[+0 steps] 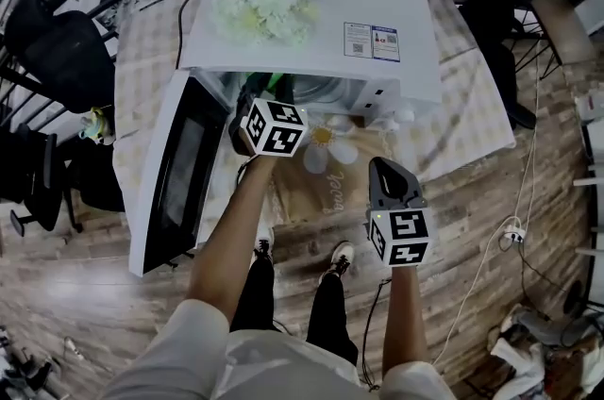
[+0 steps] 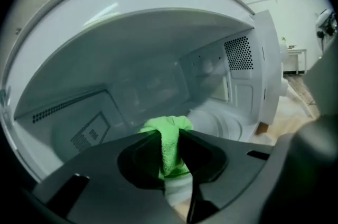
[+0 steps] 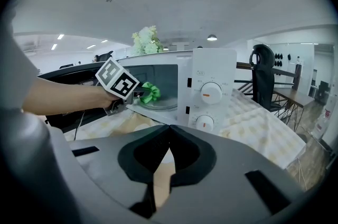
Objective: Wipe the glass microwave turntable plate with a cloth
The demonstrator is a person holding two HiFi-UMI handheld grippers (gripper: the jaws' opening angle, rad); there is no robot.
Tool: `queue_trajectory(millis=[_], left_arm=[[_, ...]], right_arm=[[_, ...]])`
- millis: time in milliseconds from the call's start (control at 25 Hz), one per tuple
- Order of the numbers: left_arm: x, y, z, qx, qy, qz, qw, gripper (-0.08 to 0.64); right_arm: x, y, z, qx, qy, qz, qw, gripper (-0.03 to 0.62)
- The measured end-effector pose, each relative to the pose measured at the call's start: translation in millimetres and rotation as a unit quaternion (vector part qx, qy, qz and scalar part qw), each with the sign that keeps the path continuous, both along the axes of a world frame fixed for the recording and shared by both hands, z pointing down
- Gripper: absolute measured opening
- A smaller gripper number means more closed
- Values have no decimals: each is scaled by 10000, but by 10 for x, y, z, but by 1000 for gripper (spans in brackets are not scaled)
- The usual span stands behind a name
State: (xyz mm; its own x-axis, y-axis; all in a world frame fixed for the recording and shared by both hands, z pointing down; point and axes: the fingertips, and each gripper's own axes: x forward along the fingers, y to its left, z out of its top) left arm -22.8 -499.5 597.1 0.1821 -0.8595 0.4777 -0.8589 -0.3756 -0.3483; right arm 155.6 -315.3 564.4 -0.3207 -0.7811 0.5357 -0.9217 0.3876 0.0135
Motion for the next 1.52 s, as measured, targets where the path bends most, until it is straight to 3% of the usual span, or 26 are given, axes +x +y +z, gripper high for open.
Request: queue_trajectory(millis=[200, 400, 520, 680, 880, 960, 1040, 1200, 1520], left_arm=[[769, -184, -31, 1, -45, 597, 9982, 94], [1165, -333, 245, -458, -426, 1096, 9920, 94], [1184, -253, 321, -664, -352, 1306, 9886, 94], [1088, -8, 331, -660, -319, 1502, 9859, 92], [934, 470, 335, -972, -185, 1577, 9825, 92], [782, 625, 184, -901, -110, 1407, 9859, 92], [613, 778, -28, -745, 74, 1148, 9906, 91], [379, 1157, -478, -502, 868, 808, 9917, 92], [-96, 1873, -1693, 478, 1992, 678, 9764, 92]], right_arm=[[140, 51, 33, -57, 55, 35, 10000, 15], [277, 137, 119, -165, 88, 29, 9998, 15], [360, 121, 164, -209, 74, 24, 9998, 15], [380, 42, 88, -107, -15, -99, 9999, 15], [329, 47, -79, -10, -240, -419, 9988, 15], [246, -9, -217, 76, -368, -628, 9973, 15], [159, -57, -441, 232, -436, -830, 9953, 15], [70, -28, -954, 511, -372, -1001, 9930, 15], [17, 162, -2008, 1134, 1, -662, 9913, 15]])
